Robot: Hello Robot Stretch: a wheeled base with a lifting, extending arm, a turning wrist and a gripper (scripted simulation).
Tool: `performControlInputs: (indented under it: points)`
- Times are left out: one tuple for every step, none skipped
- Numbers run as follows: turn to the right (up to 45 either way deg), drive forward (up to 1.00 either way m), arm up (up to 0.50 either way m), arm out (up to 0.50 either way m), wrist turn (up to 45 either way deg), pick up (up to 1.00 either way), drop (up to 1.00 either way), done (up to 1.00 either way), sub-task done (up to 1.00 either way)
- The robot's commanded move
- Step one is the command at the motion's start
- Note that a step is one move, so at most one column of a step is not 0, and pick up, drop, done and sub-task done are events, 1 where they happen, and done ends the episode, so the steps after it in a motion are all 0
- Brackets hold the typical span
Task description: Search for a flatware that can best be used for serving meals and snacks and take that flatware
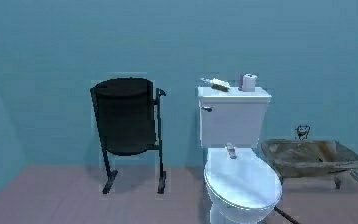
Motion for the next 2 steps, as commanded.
performControlInputs:
  points:
    - [-45.0, 0.00, 0.00, 0.00, 0.0, 0.00, 0.00, 0.00, 0.00]
    - [-12.0, 0.00, 0.00, 0.00, 0.0, 0.00, 0.00, 0.00, 0.00]
